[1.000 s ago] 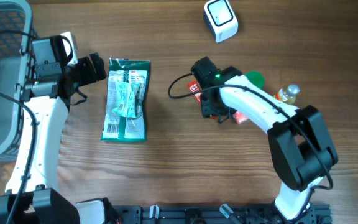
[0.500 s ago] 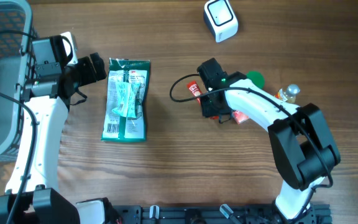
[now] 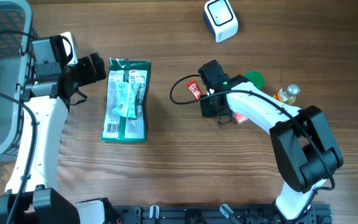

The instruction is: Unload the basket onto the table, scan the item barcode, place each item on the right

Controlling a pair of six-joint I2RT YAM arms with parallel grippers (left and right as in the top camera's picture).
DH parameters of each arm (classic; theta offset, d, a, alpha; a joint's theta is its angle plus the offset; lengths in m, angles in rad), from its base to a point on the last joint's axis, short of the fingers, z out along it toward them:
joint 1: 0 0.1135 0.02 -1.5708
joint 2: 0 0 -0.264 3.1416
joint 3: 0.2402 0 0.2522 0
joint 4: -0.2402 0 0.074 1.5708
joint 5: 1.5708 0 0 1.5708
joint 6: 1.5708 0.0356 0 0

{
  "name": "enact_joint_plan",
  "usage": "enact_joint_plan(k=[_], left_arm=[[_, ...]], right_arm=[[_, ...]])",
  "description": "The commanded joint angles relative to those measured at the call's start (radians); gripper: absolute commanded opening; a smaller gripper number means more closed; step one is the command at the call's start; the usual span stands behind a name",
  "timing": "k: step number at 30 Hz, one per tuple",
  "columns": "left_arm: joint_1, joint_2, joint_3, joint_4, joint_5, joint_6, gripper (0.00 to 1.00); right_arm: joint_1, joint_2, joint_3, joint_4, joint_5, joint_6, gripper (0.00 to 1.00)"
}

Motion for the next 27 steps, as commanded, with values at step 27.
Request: enact_joint_plan(k=[27], left_arm=[[0.004,-0.014,0.014,0.002,0.008,0.015,1.0]], right_arm=[[-0.001,-0.05,0.043,-0.121,-0.143,-0.113,0.33]])
